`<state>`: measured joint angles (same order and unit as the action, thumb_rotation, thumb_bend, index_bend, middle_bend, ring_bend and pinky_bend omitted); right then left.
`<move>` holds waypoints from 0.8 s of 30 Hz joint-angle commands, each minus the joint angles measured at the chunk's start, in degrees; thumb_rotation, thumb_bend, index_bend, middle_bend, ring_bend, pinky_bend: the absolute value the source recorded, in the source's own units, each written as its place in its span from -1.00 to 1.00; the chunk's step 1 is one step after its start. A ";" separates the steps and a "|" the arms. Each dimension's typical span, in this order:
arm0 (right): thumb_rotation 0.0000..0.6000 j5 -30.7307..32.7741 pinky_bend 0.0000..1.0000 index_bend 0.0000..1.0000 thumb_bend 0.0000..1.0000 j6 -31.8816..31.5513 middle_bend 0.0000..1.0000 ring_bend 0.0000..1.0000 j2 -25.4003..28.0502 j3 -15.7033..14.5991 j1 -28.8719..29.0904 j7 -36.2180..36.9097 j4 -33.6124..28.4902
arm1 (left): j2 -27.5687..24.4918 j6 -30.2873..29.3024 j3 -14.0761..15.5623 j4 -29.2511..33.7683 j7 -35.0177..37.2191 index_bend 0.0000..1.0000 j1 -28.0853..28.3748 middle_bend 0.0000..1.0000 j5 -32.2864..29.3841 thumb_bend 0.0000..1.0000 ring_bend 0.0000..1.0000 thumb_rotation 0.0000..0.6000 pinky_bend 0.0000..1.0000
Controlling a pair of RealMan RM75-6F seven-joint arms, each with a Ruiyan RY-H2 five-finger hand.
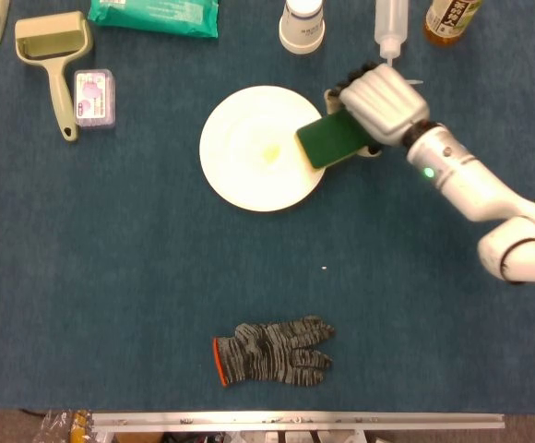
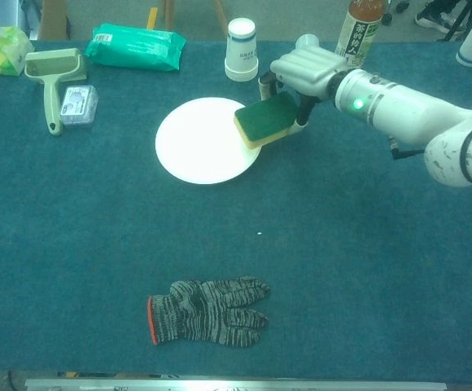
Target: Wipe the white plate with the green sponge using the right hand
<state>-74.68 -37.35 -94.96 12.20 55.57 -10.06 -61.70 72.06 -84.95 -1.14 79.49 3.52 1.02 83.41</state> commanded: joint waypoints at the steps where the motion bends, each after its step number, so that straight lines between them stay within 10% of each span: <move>1: 1.00 0.17 -0.42 -0.11 -1.00 1.38 -0.11 -0.36 -1.44 0.25 1.68 0.30 1.79 | -0.10 0.33 0.04 0.05 0.08 -0.21 0.09 -0.31 -0.03 -0.62 -0.38 1.00 -0.16; 24: 1.00 13.63 -0.42 -0.08 -1.00 12.79 -0.09 -0.34 -7.63 1.69 15.24 -12.02 10.96 | 1.55 0.77 0.75 -2.73 2.88 -0.21 -0.36 -0.31 0.49 -0.62 -0.38 1.00 -0.17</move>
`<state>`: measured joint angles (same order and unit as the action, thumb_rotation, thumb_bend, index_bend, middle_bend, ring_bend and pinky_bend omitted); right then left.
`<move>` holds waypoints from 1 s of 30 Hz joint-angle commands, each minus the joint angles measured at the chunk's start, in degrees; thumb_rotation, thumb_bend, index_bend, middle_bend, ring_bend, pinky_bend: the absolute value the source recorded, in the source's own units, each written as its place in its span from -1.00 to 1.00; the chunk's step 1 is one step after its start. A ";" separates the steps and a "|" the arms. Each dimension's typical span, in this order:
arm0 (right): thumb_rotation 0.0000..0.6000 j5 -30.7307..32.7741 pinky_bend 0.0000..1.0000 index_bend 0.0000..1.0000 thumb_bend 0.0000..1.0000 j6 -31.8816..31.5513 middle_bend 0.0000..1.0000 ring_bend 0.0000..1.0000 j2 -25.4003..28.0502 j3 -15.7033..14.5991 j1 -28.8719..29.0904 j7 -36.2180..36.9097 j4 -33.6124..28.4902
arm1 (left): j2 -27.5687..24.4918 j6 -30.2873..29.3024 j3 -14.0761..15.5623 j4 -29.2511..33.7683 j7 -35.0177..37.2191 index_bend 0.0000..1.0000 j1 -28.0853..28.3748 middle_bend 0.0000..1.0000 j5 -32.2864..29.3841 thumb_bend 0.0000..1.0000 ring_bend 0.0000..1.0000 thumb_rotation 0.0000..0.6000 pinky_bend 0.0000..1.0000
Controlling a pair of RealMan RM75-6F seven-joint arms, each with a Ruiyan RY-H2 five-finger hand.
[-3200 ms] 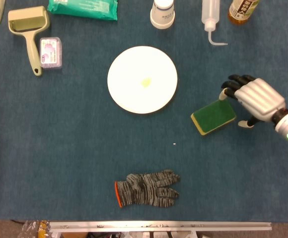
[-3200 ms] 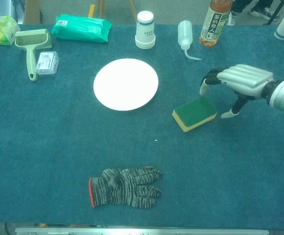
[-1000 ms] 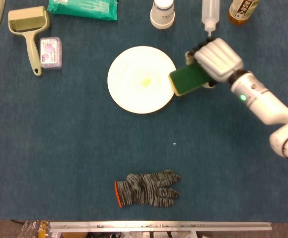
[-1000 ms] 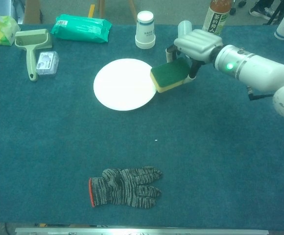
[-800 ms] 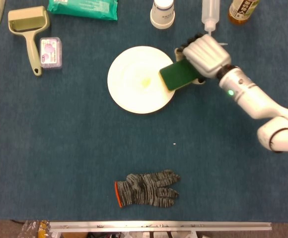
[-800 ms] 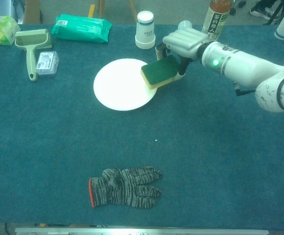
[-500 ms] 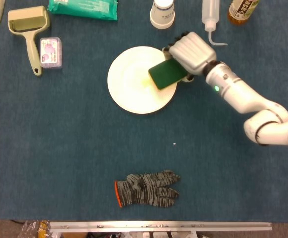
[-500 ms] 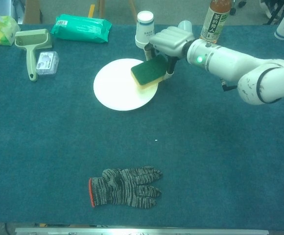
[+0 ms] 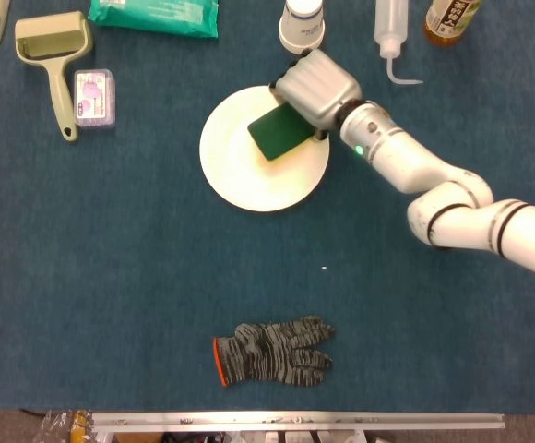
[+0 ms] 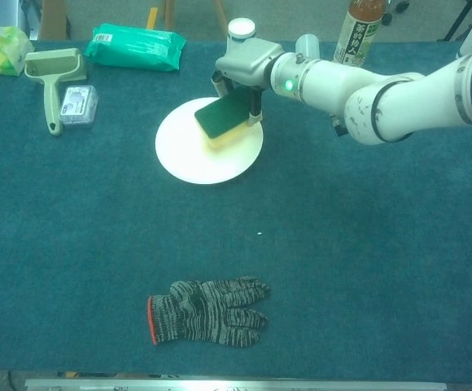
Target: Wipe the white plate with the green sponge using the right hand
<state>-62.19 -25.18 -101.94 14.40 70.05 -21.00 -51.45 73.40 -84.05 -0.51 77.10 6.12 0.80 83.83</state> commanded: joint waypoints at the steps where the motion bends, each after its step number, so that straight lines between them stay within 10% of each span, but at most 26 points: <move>1: 1.00 1.76 -0.42 -0.08 -1.00 0.82 -0.09 -0.34 -0.92 -0.84 1.17 -1.72 1.03 | 0.31 -0.17 0.12 -0.55 0.47 -0.21 -0.17 -0.31 0.12 -0.62 -0.38 1.00 -0.17; 30: 1.00 17.72 -0.42 -0.08 -1.00 1.10 -0.09 -0.34 -4.21 -7.75 7.69 -13.78 6.66 | 1.49 0.10 0.40 -2.93 3.09 -0.21 -0.85 -0.31 0.06 -0.62 -0.38 1.00 -0.16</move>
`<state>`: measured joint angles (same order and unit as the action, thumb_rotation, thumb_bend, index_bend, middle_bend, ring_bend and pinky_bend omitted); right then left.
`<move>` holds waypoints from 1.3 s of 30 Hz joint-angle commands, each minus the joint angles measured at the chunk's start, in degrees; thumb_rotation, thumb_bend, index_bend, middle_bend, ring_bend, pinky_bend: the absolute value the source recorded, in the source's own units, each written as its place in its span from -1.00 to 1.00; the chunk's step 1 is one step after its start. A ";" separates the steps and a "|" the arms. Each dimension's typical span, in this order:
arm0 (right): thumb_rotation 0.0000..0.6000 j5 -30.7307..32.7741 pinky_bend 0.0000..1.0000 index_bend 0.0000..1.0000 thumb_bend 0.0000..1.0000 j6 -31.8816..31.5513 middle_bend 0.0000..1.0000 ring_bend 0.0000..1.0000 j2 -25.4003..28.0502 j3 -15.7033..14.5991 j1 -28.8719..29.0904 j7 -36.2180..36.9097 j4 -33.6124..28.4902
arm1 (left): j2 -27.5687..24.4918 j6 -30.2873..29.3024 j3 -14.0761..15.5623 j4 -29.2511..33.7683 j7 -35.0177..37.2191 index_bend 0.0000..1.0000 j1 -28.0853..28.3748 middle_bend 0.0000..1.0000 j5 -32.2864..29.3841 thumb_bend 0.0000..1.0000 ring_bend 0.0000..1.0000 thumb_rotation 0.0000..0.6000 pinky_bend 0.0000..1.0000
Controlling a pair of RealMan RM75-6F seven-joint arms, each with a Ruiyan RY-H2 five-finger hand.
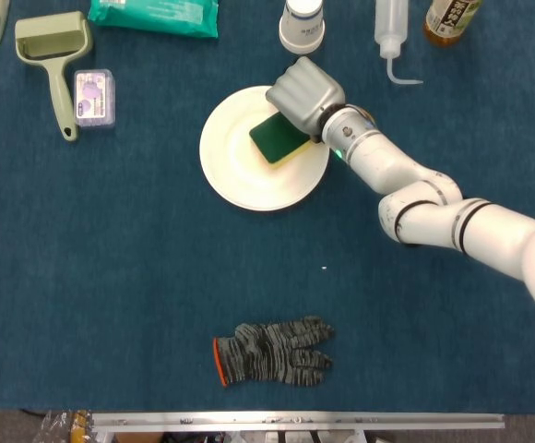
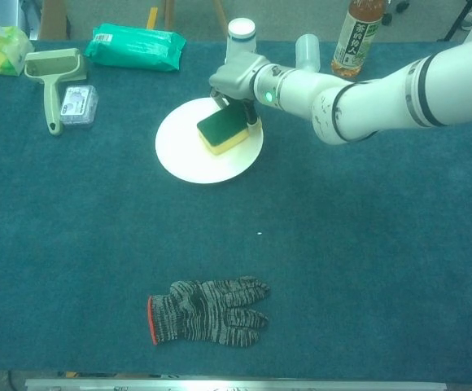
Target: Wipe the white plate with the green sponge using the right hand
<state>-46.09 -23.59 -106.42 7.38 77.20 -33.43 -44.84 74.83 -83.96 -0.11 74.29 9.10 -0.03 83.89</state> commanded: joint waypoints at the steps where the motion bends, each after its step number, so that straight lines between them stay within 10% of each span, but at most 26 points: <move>1: 1.00 2.35 -0.42 -0.08 -1.00 -0.74 -0.09 -0.34 0.46 -0.97 0.72 -1.93 -0.12 | 0.16 0.02 0.03 -0.28 0.22 -0.21 -0.06 -0.31 0.00 -0.62 -0.38 1.00 -0.16; 39: 1.00 13.59 -0.42 -0.07 -1.00 -3.73 -0.08 -0.34 -0.68 -5.05 4.70 -9.29 -2.28 | 0.31 -0.02 0.16 -1.37 2.23 -0.21 -0.54 -0.31 0.23 -0.62 -0.38 1.00 -0.16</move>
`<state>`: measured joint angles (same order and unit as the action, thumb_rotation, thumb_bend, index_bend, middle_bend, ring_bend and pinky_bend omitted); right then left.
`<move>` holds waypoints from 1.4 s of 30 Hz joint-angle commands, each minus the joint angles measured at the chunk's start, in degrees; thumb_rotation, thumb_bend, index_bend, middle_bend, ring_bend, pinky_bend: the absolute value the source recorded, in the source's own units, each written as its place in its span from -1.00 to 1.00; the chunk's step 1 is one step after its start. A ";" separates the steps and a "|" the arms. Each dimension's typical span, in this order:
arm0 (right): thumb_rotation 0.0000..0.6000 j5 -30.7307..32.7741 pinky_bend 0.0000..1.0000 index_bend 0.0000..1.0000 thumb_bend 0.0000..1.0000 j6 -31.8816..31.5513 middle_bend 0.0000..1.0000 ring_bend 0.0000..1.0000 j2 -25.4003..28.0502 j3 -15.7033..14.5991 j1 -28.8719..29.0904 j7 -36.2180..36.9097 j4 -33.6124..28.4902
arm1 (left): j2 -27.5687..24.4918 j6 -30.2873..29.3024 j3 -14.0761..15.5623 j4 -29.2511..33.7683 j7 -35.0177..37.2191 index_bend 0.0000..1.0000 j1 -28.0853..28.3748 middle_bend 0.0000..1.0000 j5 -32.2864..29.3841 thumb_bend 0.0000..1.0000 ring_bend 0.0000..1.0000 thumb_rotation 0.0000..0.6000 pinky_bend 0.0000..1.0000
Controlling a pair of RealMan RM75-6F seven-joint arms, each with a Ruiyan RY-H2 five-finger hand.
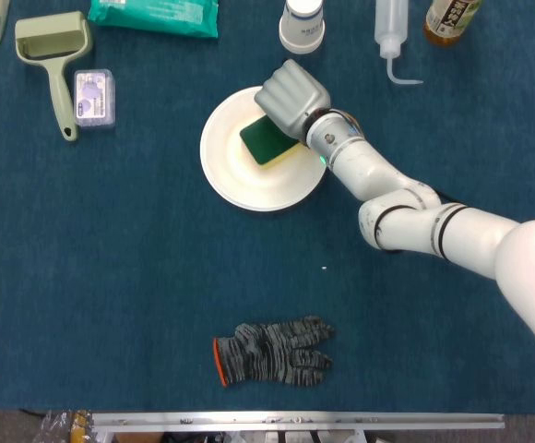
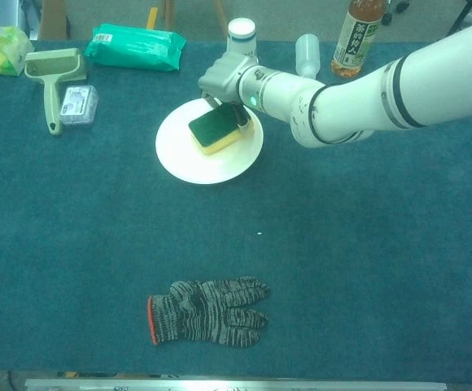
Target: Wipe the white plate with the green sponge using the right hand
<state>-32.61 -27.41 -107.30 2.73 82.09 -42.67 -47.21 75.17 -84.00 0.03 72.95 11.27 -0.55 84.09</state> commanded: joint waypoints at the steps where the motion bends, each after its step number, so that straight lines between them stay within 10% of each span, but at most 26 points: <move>1: 1.00 0.23 -0.42 -0.07 -1.00 0.11 -0.08 -0.34 0.29 -0.56 -0.31 -0.04 0.08 | -0.07 0.04 0.01 0.03 0.04 -0.21 -0.02 -0.31 0.00 -0.62 -0.38 1.00 -0.16; 42: 1.00 -0.42 -0.42 -0.07 -1.00 -1.24 -0.08 -0.34 -0.20 -1.09 -0.17 -0.33 -0.65 | 0.95 0.34 0.27 -1.78 1.85 -0.21 -0.67 -0.31 0.01 -0.62 -0.38 1.00 -0.17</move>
<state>-33.00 -28.62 -107.51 1.70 81.96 -42.95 -47.87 76.10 -83.67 0.30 71.19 13.11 -1.24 84.08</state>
